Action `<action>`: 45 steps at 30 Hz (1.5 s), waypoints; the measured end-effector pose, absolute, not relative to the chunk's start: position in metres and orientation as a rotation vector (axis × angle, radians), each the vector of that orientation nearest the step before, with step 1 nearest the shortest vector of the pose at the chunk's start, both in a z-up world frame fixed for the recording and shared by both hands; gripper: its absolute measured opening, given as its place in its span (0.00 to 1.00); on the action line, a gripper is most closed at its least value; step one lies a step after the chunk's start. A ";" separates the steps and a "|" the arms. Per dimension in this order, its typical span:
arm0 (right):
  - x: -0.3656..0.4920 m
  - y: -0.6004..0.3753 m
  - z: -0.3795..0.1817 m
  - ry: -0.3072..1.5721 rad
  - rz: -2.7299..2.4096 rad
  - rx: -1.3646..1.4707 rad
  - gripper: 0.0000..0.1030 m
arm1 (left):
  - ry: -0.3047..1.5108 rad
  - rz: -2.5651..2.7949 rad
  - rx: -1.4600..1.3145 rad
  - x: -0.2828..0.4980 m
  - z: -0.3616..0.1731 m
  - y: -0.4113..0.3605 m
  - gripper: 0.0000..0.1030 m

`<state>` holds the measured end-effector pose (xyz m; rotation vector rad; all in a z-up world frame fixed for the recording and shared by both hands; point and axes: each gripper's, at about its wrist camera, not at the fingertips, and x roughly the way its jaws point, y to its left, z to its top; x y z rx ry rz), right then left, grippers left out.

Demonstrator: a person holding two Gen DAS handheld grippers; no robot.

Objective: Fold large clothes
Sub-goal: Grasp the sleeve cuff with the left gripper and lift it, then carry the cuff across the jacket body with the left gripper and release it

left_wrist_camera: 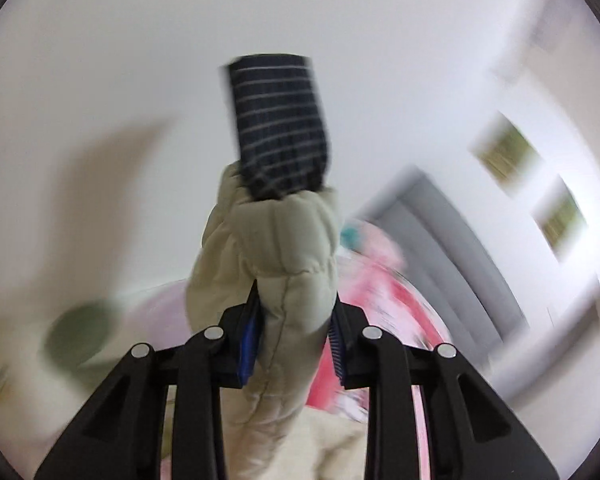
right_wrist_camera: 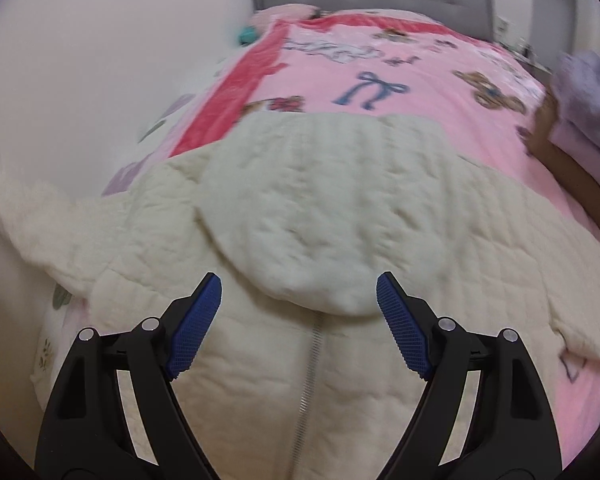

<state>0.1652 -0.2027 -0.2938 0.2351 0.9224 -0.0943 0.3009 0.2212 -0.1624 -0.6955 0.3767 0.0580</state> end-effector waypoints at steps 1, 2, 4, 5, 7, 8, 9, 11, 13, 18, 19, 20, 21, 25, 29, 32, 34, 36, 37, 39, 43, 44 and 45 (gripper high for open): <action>0.160 -0.211 -0.294 0.923 -0.112 0.249 0.74 | 0.384 -0.021 -0.594 0.320 -0.146 0.190 0.28; 0.155 -0.220 -0.294 0.924 -0.130 0.263 0.74 | 0.394 -0.070 -0.526 0.332 -0.138 0.166 0.28; 0.146 -0.236 -0.292 0.918 -0.166 0.264 0.74 | 0.439 -0.185 -0.377 0.357 -0.132 0.108 0.26; 0.141 -0.244 -0.290 0.912 -0.185 0.262 0.74 | 0.458 -0.232 -0.339 0.363 -0.134 0.085 0.25; 0.132 -0.262 -0.288 0.902 -0.228 0.270 0.74 | 0.514 -0.329 -0.256 0.374 -0.147 0.035 0.22; 0.127 -0.273 -0.287 0.896 -0.253 0.283 0.74 | 0.544 -0.358 -0.222 0.377 -0.155 0.015 0.19; 0.123 -0.280 -0.286 0.890 -0.273 0.293 0.74 | 0.571 -0.386 -0.192 0.378 -0.164 -0.005 0.18; 0.114 -0.298 -0.285 0.873 -0.312 0.329 0.74 | 0.621 -0.443 -0.131 0.372 -0.187 -0.052 0.18; 0.104 -0.316 -0.287 0.861 -0.350 0.378 0.74 | 0.656 -0.500 -0.008 0.342 -0.215 -0.095 0.18; 0.088 -0.341 -0.293 0.844 -0.384 0.443 0.74 | 0.796 -0.569 0.228 0.292 -0.304 -0.153 0.18; 0.087 -0.343 -0.294 0.840 -0.374 0.455 0.74 | 0.806 -0.571 0.277 0.281 -0.318 -0.159 0.18; 0.086 -0.346 -0.296 0.838 -0.354 0.473 0.74 | 0.799 -0.573 0.321 0.270 -0.326 -0.162 0.18; 0.088 -0.349 -0.298 0.844 -0.327 0.489 0.76 | 0.779 -0.573 0.374 0.252 -0.334 -0.165 0.18; 0.114 -0.352 -0.308 0.907 -0.104 0.534 0.78 | 0.711 -0.578 0.516 0.223 -0.362 -0.170 0.18; 0.161 -0.347 -0.310 0.933 0.074 0.534 0.83 | 0.686 -0.592 0.542 0.215 -0.367 -0.171 0.18; 0.202 -0.341 -0.309 0.958 0.140 0.506 0.83 | 0.677 -0.595 0.557 0.207 -0.372 -0.174 0.18; 0.221 -0.335 -0.305 0.954 0.159 0.466 0.83 | 0.670 -0.593 0.566 0.205 -0.375 -0.174 0.18; 0.238 -0.326 -0.298 0.940 0.202 0.424 0.83 | 0.665 -0.594 0.572 0.204 -0.376 -0.174 0.18; 0.247 -0.321 -0.296 0.942 0.235 0.409 0.83 | 0.661 -0.595 0.576 0.202 -0.377 -0.174 0.18; 0.259 -0.313 -0.298 0.968 0.283 0.386 0.83 | 0.654 -0.599 0.579 0.193 -0.377 -0.173 0.19; 0.286 -0.295 -0.325 1.125 0.303 0.307 0.66 | 0.653 -0.611 0.562 0.188 -0.375 -0.173 0.20; 0.287 -0.294 -0.330 1.134 0.281 0.269 0.49 | 0.656 -0.611 0.562 0.187 -0.375 -0.173 0.22; 0.288 -0.293 -0.334 1.138 0.282 0.242 0.42 | 0.660 -0.608 0.560 0.186 -0.373 -0.173 0.28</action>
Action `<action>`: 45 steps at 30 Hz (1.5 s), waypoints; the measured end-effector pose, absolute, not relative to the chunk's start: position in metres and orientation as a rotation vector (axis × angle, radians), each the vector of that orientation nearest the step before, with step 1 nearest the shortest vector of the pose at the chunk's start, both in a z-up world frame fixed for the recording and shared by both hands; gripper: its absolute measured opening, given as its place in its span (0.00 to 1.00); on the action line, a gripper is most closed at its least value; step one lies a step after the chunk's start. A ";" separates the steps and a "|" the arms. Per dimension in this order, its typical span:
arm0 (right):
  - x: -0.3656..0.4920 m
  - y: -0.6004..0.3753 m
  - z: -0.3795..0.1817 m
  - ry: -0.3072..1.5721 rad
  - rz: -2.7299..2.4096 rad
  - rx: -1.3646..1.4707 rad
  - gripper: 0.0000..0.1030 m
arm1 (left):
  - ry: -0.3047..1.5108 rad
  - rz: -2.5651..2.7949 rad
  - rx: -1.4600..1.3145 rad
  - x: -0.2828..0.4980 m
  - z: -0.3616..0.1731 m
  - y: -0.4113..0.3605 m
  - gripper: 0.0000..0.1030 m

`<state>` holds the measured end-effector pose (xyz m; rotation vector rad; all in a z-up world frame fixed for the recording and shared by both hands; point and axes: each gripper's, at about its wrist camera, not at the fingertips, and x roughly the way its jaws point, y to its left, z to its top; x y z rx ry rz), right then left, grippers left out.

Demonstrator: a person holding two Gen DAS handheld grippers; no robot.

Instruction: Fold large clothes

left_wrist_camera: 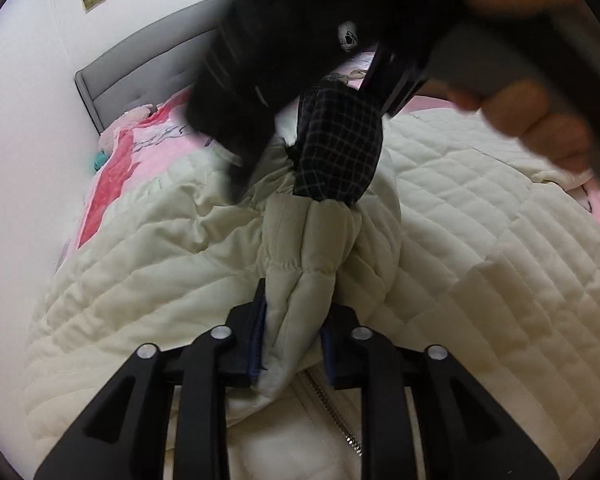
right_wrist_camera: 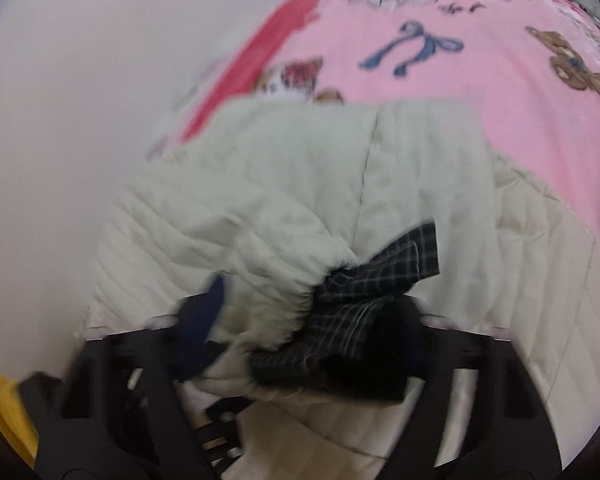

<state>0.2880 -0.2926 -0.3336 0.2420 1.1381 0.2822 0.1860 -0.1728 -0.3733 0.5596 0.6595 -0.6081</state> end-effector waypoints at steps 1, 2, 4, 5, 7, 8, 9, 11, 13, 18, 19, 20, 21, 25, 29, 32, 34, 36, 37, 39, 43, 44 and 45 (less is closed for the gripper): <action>0.287 -0.294 -0.334 1.125 0.290 0.256 0.42 | 0.674 -0.622 0.548 0.185 -0.372 -0.172 0.32; 0.284 -0.298 -0.332 1.109 0.285 0.276 0.39 | 0.682 -0.631 0.537 0.184 -0.369 -0.171 0.40; 0.277 -0.301 -0.322 1.061 0.276 0.277 0.35 | 0.683 -0.635 0.527 0.180 -0.360 -0.168 0.53; 0.272 -0.299 -0.310 1.019 0.278 0.260 0.33 | 0.684 -0.642 0.518 0.178 -0.355 -0.165 0.60; 0.265 -0.294 -0.288 0.951 0.294 0.229 0.31 | 0.676 -0.645 0.478 0.172 -0.337 -0.151 0.62; 0.263 -0.291 -0.278 0.931 0.302 0.213 0.31 | 0.674 -0.646 0.454 0.170 -0.329 -0.142 0.63; 0.264 -0.289 -0.271 0.918 0.308 0.202 0.30 | 0.672 -0.645 0.429 0.171 -0.321 -0.130 0.66; 0.266 -0.286 -0.259 0.903 0.313 0.169 0.30 | 0.647 -0.596 0.373 0.178 -0.301 -0.098 0.73; 0.266 -0.286 -0.258 0.909 0.300 0.139 0.30 | 0.692 -0.492 0.291 0.202 -0.290 -0.060 0.80; 0.270 -0.287 -0.283 0.999 0.223 0.111 0.30 | 0.877 -0.343 0.146 0.261 -0.304 -0.001 0.80; 0.268 -0.287 -0.288 1.011 0.213 0.114 0.30 | 0.881 -0.328 0.139 0.267 -0.307 0.006 0.80; 0.267 -0.287 -0.297 1.025 0.203 0.117 0.30 | 0.886 -0.324 0.129 0.272 -0.309 0.010 0.80; 0.266 -0.288 -0.305 1.038 0.191 0.119 0.30 | 0.898 -0.323 0.125 0.276 -0.311 0.012 0.80; 0.268 -0.294 -0.331 1.074 0.163 0.176 0.30 | 0.977 -0.335 0.086 0.291 -0.328 0.013 0.80; 0.270 -0.300 -0.346 1.080 0.151 0.247 0.30 | 1.004 -0.329 0.115 0.290 -0.342 0.011 0.80; 0.270 -0.303 -0.359 1.089 0.153 0.272 0.32 | 1.030 -0.325 0.143 0.290 -0.356 0.010 0.80; 0.271 -0.305 -0.364 1.099 0.152 0.301 0.34 | 1.032 -0.324 0.185 0.289 -0.366 0.007 0.81; 0.272 -0.307 -0.365 1.102 0.149 0.325 0.37 | 1.035 -0.321 0.191 0.290 -0.372 0.007 0.81; 0.271 -0.307 -0.363 1.102 0.147 0.325 0.37 | 1.038 -0.319 0.187 0.291 -0.374 0.007 0.81; 0.267 -0.309 -0.355 1.097 0.115 0.347 0.55 | 1.034 -0.315 0.182 0.291 -0.372 0.008 0.81; 0.243 -0.323 -0.327 1.029 0.044 0.474 0.60 | 0.942 -0.258 0.236 0.270 -0.353 0.011 0.81; 0.235 -0.322 -0.318 0.985 0.023 0.450 0.60 | 0.908 -0.251 0.251 0.262 -0.348 0.012 0.81; 0.224 -0.316 -0.306 0.924 0.022 0.404 0.60 | 0.880 -0.251 0.259 0.254 -0.343 0.012 0.81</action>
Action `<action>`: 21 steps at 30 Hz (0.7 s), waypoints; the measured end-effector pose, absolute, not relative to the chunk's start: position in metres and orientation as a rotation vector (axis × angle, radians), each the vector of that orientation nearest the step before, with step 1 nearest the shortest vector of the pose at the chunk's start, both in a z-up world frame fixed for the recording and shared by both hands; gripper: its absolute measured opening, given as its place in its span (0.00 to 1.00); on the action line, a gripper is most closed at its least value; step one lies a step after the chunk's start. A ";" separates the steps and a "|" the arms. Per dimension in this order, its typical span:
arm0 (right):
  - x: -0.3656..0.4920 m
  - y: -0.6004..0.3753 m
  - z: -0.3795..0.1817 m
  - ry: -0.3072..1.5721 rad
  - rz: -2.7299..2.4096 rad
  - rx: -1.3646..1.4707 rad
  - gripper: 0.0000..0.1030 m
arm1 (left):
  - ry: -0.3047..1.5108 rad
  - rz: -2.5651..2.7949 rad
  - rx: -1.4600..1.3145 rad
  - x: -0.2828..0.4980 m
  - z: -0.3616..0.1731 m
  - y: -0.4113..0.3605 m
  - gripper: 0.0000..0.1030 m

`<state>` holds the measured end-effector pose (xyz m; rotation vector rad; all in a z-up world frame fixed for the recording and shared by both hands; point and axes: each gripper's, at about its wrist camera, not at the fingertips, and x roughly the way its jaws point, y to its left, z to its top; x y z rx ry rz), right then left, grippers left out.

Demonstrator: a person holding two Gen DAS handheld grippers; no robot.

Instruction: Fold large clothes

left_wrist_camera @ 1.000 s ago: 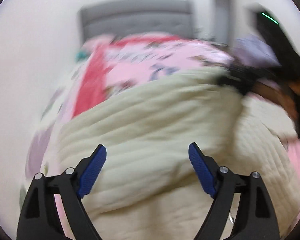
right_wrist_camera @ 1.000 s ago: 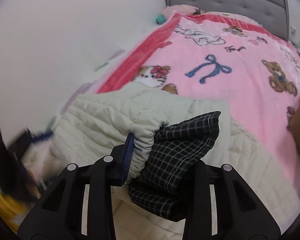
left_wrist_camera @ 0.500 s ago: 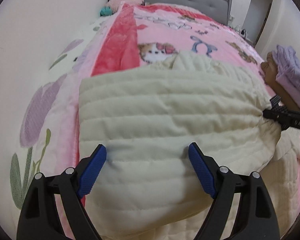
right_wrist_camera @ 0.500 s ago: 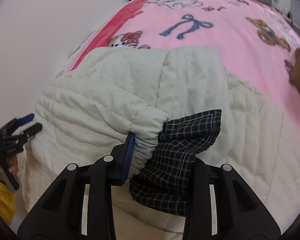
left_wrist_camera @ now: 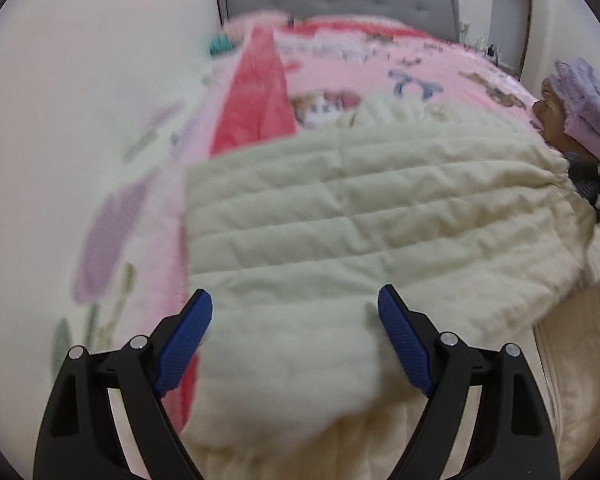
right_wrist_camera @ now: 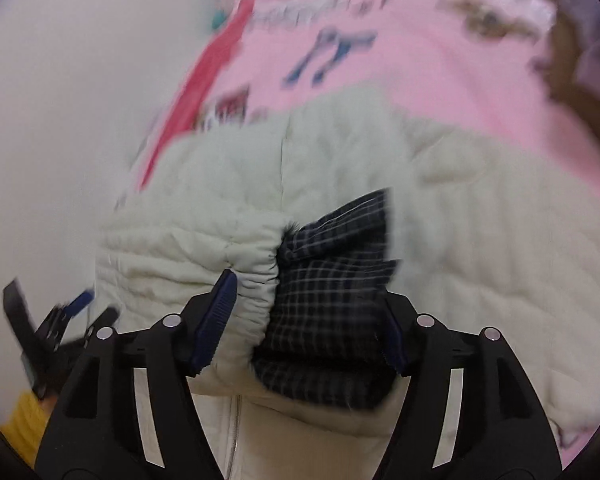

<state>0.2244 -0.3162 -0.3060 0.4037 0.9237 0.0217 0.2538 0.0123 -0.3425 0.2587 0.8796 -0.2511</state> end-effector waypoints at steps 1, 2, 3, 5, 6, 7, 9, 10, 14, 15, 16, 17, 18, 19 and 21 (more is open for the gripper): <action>0.216 -0.307 -0.297 0.880 0.046 0.345 0.60 | 0.858 -0.260 0.256 0.244 -0.338 0.014 0.81; 0.210 -0.296 -0.291 0.853 0.070 0.287 0.60 | 0.850 -0.264 0.245 0.237 -0.336 0.016 0.81; 0.205 -0.285 -0.288 0.829 0.102 0.232 0.60 | 0.849 -0.265 0.234 0.232 -0.335 0.017 0.81; 0.199 -0.258 -0.289 0.815 0.193 0.131 0.59 | 0.878 -0.263 0.216 0.227 -0.340 0.020 0.81; 0.199 -0.251 -0.293 0.827 0.209 0.110 0.58 | 0.895 -0.258 0.212 0.226 -0.344 0.022 0.81; 0.202 -0.241 -0.301 0.856 0.214 0.078 0.57 | 0.913 -0.252 0.200 0.227 -0.349 0.024 0.81; 0.204 -0.234 -0.310 0.872 0.180 0.028 0.54 | 0.929 -0.255 0.174 0.229 -0.355 0.028 0.82; 0.206 -0.233 -0.315 0.883 0.159 0.010 0.54 | 0.932 -0.257 0.173 0.230 -0.358 0.029 0.82; 0.212 -0.237 -0.342 0.977 0.088 -0.012 0.54 | 0.945 -0.259 0.207 0.235 -0.367 0.025 0.85; 0.212 -0.238 -0.345 0.970 0.085 0.003 0.54 | 0.944 -0.260 0.208 0.235 -0.368 0.025 0.86; 0.211 -0.238 -0.346 0.970 0.086 0.010 0.54 | 0.945 -0.259 0.210 0.234 -0.370 0.025 0.86; 0.211 -0.238 -0.349 0.979 0.086 0.011 0.54 | 0.950 -0.260 0.213 0.235 -0.372 0.025 0.87; 0.212 -0.238 -0.353 0.989 0.086 0.016 0.54 | 0.959 -0.259 0.218 0.236 -0.375 0.024 0.87; 0.213 -0.239 -0.355 0.997 0.085 0.024 0.54 | 0.961 -0.259 0.224 0.237 -0.377 0.024 0.87; 0.216 -0.241 -0.360 1.005 0.082 0.029 0.56 | 0.958 -0.251 0.234 0.236 -0.378 0.021 0.88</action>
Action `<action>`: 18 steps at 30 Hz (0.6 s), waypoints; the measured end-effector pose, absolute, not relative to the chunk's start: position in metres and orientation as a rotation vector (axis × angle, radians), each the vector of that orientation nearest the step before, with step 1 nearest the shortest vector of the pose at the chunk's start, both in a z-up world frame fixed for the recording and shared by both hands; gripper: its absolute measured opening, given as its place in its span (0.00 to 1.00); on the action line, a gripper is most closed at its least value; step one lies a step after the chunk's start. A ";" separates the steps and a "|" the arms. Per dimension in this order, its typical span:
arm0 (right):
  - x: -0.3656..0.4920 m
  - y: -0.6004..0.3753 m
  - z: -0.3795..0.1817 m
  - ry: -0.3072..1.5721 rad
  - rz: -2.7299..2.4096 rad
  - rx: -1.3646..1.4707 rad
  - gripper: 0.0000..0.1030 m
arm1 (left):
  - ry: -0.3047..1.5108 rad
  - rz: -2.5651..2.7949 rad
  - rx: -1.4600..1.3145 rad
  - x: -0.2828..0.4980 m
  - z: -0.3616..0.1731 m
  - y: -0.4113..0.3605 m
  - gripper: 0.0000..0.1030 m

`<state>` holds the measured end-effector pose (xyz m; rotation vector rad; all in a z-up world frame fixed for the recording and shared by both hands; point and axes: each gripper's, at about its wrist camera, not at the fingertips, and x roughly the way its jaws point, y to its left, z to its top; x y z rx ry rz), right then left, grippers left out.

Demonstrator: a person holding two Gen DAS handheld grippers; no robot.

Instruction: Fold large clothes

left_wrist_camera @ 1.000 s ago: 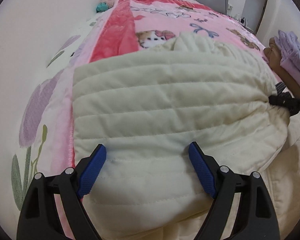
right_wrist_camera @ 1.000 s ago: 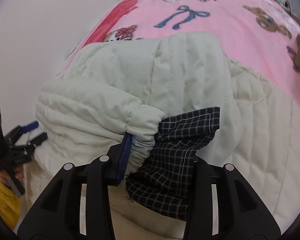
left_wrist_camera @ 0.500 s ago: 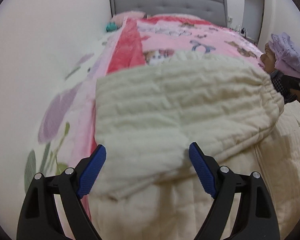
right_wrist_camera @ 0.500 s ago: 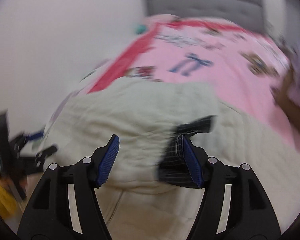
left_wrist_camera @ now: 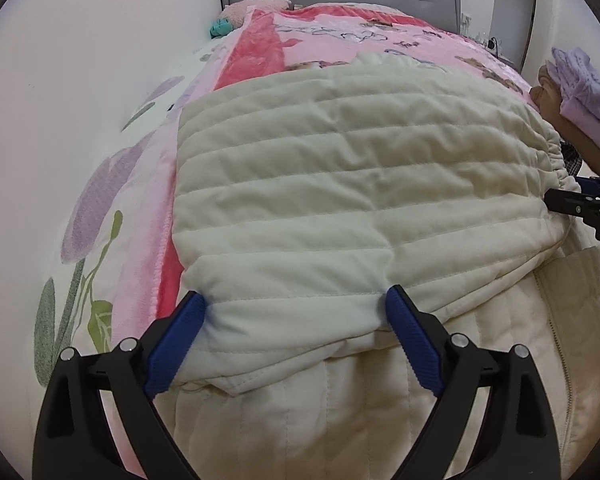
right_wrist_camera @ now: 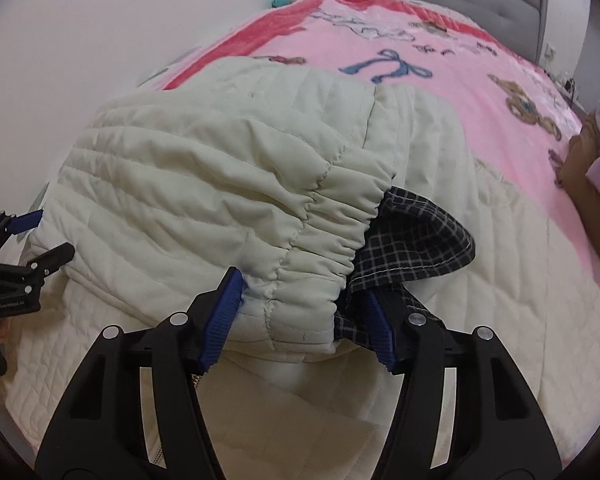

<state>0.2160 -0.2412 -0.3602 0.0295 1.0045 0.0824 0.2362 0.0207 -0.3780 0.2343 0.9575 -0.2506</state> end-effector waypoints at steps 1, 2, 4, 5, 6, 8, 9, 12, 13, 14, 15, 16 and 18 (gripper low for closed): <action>0.218 -0.242 -0.361 1.007 0.081 0.029 0.56 | 0.957 -0.242 0.240 0.236 -0.378 0.019 0.88; 0.218 -0.243 -0.360 1.003 0.080 0.032 0.58 | 0.953 -0.234 0.240 0.235 -0.377 0.018 0.88; 0.215 -0.246 -0.353 0.976 0.078 0.049 0.62 | 0.939 -0.212 0.229 0.232 -0.371 0.018 0.88; 0.211 -0.248 -0.348 0.948 0.076 0.063 0.65 | 0.931 -0.200 0.222 0.230 -0.368 0.018 0.88; 0.207 -0.250 -0.344 0.928 0.077 0.076 0.66 | 0.916 -0.186 0.215 0.226 -0.364 0.018 0.88; 0.194 -0.258 -0.334 0.889 0.066 0.101 0.70 | 0.851 -0.149 0.225 0.215 -0.352 0.015 0.88; 0.187 -0.264 -0.330 0.870 0.051 0.118 0.73 | 0.826 -0.146 0.229 0.211 -0.348 0.013 0.88; 0.163 -0.289 -0.319 0.818 -0.006 0.200 0.73 | 0.735 -0.171 0.249 0.193 -0.325 -0.007 0.89; 0.155 -0.299 -0.315 0.804 -0.036 0.232 0.73 | 0.714 -0.182 0.251 0.190 -0.320 -0.014 0.89; 0.141 -0.317 -0.312 0.785 -0.092 0.286 0.73 | 0.696 -0.201 0.248 0.188 -0.315 -0.023 0.90; 0.131 -0.330 -0.310 0.773 -0.140 0.322 0.73 | 0.684 -0.229 0.238 0.187 -0.311 -0.033 0.90; 0.122 -0.341 -0.309 0.764 -0.188 0.352 0.73 | 0.680 -0.269 0.221 0.186 -0.307 -0.047 0.90; 0.093 -0.379 -0.313 0.749 -0.337 0.434 0.73 | 0.687 -0.341 0.202 0.188 -0.307 -0.074 0.90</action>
